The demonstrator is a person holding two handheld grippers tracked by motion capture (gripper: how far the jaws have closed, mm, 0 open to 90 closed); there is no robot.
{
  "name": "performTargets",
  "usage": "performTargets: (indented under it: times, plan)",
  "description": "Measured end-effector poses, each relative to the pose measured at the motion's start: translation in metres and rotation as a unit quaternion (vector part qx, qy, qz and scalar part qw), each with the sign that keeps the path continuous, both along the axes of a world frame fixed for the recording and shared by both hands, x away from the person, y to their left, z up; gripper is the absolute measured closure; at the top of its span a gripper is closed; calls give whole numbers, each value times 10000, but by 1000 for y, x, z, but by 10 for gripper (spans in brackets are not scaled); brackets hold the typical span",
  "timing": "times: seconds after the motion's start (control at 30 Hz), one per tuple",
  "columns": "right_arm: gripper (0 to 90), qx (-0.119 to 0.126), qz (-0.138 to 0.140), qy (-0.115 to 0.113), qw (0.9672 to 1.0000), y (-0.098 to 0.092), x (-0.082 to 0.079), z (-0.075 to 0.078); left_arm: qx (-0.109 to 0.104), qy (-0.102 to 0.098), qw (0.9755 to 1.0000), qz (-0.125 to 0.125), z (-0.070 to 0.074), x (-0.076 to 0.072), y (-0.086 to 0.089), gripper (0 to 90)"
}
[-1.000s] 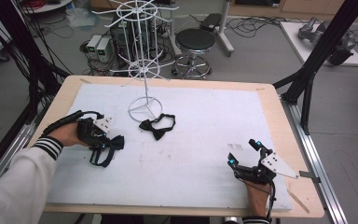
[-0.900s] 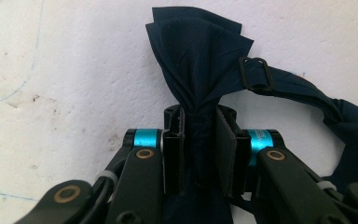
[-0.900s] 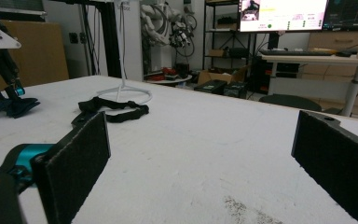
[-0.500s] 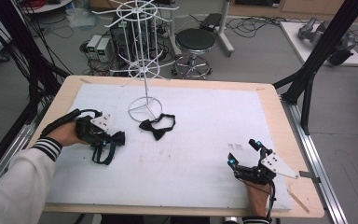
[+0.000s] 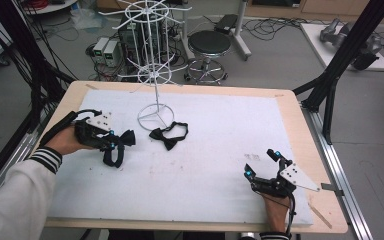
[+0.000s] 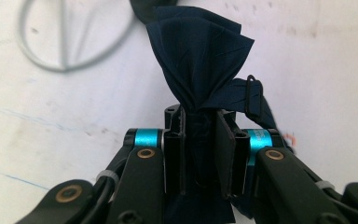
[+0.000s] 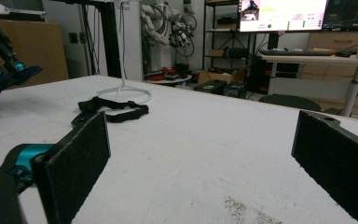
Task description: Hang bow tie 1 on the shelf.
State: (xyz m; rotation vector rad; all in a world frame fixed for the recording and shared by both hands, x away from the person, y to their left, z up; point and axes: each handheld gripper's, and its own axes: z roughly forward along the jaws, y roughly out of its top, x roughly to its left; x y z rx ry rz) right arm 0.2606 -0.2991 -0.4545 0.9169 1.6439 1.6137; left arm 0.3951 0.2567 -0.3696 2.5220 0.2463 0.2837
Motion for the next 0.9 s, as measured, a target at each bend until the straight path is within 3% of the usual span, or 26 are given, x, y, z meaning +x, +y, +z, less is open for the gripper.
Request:
performTargets:
  times: [0.07, 0.1, 0.47, 0.5, 0.53, 0.57, 0.7, 0.77, 0.8, 0.9]
  plan:
    - [36, -6, 0, 5, 10000, 0, 0, 0, -219, -2, 9997, 73, 5, 0, 2, 745]
    - [36, -3, 0, 8, 10000, 0, 0, 0, -476, -33, 9987, 186, 9, 1, 3, 746]
    - [36, 0, -1, 11, 10000, 0, 0, 0, -1169, -205, 9918, 477, 24, 0, 5, 746]
    - [36, -2, -1, 13, 10000, 0, 0, 0, -1271, -214, 9904, 497, 25, 0, 5, 746]
    - [36, -2, -1, 10, 10000, 0, 0, 0, -1463, -254, 9874, 547, 27, -1, 7, 746]
    - [36, -2, -1, 10, 10000, 0, 0, 0, -1463, -254, 9874, 547, 27, -1, 7, 746]
    - [36, -2, 0, 9, 10000, 0, 0, 0, -1875, -254, 9801, 596, 31, -2, 11, 746]
    - [36, 0, 0, 11, 10000, 0, 0, 0, -2156, -291, 9737, 673, 35, -3, 13, 746]
    - [36, -2, 0, 10, 10000, 0, 0, 0, -2156, -291, 9737, 673, 35, -3, 13, 746]
    - [36, -5, 0, 6, 10000, 0, 0, 0, -2335, -365, 9687, 754, 40, -4, 16, 746]
